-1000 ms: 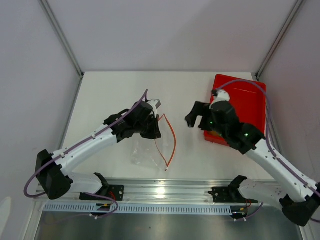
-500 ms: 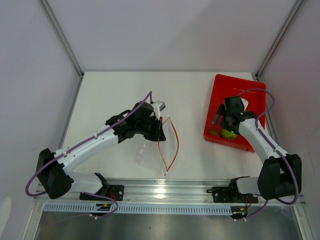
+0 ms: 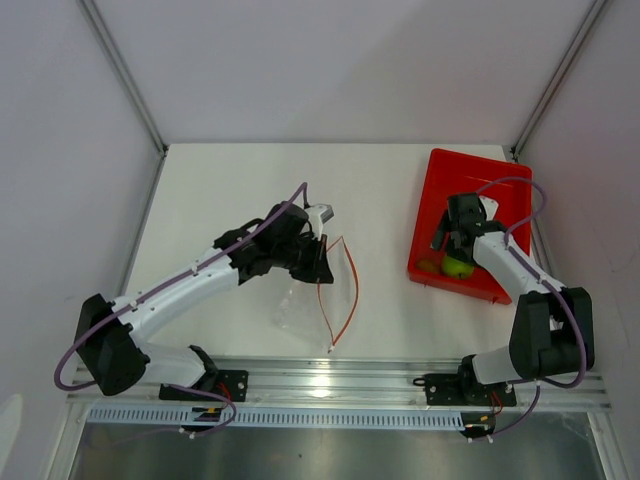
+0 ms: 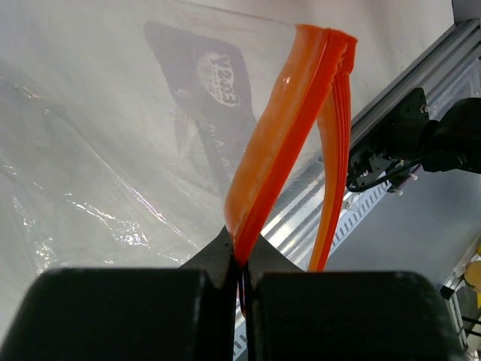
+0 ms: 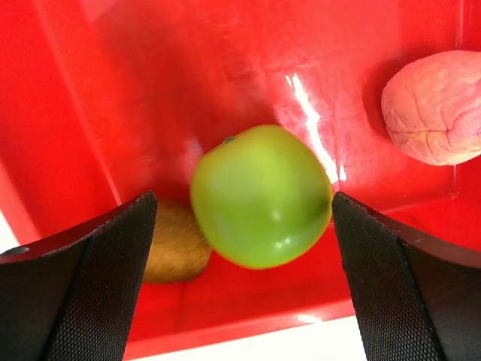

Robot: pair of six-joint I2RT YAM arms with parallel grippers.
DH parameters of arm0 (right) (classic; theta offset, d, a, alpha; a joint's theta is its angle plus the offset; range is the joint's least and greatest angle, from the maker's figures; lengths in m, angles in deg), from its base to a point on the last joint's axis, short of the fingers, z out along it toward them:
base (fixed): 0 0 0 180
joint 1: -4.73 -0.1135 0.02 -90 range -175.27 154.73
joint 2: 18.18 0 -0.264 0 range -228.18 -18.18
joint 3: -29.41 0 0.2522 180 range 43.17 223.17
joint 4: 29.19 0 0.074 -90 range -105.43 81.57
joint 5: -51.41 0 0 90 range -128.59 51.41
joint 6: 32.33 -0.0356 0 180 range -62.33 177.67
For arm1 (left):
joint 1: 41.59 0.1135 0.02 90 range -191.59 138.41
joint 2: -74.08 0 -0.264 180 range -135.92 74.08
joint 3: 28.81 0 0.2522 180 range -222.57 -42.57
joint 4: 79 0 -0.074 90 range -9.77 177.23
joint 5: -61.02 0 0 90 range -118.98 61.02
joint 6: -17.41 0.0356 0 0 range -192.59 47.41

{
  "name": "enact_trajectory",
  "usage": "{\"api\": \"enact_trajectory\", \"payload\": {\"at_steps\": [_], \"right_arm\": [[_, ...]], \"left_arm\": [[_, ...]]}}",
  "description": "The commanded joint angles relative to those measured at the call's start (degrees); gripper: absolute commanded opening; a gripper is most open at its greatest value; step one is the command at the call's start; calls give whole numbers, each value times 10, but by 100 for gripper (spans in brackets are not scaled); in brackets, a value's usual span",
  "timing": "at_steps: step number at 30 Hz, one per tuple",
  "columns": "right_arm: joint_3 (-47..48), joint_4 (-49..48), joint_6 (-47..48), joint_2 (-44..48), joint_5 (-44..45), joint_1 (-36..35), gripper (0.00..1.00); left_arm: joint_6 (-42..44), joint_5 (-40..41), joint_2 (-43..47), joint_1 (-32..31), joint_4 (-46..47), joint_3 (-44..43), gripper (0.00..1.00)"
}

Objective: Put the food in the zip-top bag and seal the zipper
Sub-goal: Pick up the fake fruit from the bin.

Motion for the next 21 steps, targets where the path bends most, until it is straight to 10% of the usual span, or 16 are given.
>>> {"api": "enact_trajectory", "payload": {"at_steps": [1, 12, 21], "right_arm": [[-14, -30, 0, -16, 1, 8, 99], [-38, -67, 2, -31, -43, 19, 85], [-30, -64, 27, 55, -77, 19, 15]], "left_arm": [[3, -21, -5, 3, 19, -28, 1], [-8, -46, -45, 14, -7, -71, 1], [-23, -86, -82, 31, -16, -114, 1]]}}
